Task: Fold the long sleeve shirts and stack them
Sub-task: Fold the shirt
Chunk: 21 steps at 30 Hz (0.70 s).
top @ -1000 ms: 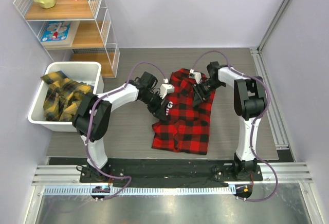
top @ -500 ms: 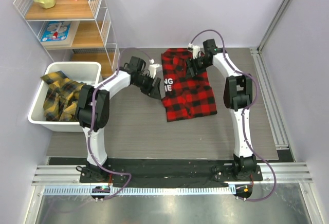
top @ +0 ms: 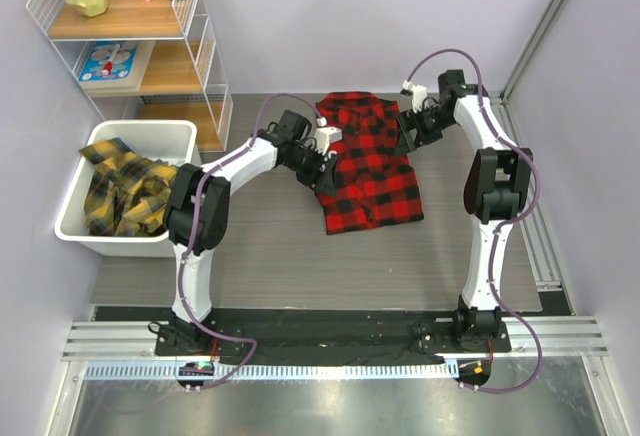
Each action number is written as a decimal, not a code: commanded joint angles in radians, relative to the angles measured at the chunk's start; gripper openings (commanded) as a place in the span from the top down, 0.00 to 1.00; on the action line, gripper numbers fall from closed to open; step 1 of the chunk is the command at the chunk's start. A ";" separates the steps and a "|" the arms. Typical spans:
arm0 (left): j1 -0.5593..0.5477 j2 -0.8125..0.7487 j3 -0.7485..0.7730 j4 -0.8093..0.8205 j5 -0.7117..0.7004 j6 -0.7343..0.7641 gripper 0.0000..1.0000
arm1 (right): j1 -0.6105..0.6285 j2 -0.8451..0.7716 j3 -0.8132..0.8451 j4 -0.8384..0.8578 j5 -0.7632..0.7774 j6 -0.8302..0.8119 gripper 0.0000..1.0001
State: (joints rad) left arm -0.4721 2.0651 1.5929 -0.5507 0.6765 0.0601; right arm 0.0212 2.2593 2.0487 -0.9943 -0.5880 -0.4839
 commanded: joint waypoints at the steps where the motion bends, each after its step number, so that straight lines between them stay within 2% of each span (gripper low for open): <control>1: 0.012 0.010 0.016 0.000 -0.043 0.000 0.32 | -0.004 -0.012 -0.038 -0.108 0.001 -0.074 0.12; 3: 0.009 0.023 0.021 -0.017 -0.052 -0.002 0.32 | -0.004 0.000 -0.038 -0.128 -0.022 -0.076 0.16; 10: -0.003 0.021 0.012 -0.028 -0.051 0.006 0.35 | -0.004 -0.009 -0.062 -0.191 -0.064 -0.110 0.36; 11: -0.003 0.018 0.009 -0.028 -0.046 0.007 0.35 | -0.004 -0.013 -0.071 -0.193 -0.064 -0.113 0.41; 14: -0.003 0.024 0.006 -0.029 -0.045 0.006 0.38 | -0.003 -0.026 -0.096 -0.198 -0.068 -0.119 0.47; 15: -0.005 0.026 0.006 -0.029 -0.042 0.004 0.40 | -0.003 -0.023 -0.101 -0.201 -0.070 -0.125 0.56; 17: -0.005 0.029 0.013 -0.028 -0.026 0.007 0.45 | -0.003 -0.018 -0.107 -0.205 -0.069 -0.134 0.66; 18: -0.005 0.030 0.018 -0.029 -0.022 0.006 0.53 | -0.001 -0.017 -0.108 -0.204 -0.067 -0.136 0.78; 20: -0.005 0.027 0.024 -0.029 -0.008 0.006 0.65 | -0.004 -0.023 -0.111 -0.211 -0.082 -0.143 0.89; 21: -0.007 0.017 0.027 -0.032 0.003 0.017 0.77 | -0.004 -0.032 -0.116 -0.221 -0.093 -0.174 0.94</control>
State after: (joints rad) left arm -0.4740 2.0987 1.5929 -0.5770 0.6334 0.0601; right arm 0.0212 2.2761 1.9388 -1.1809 -0.6346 -0.6044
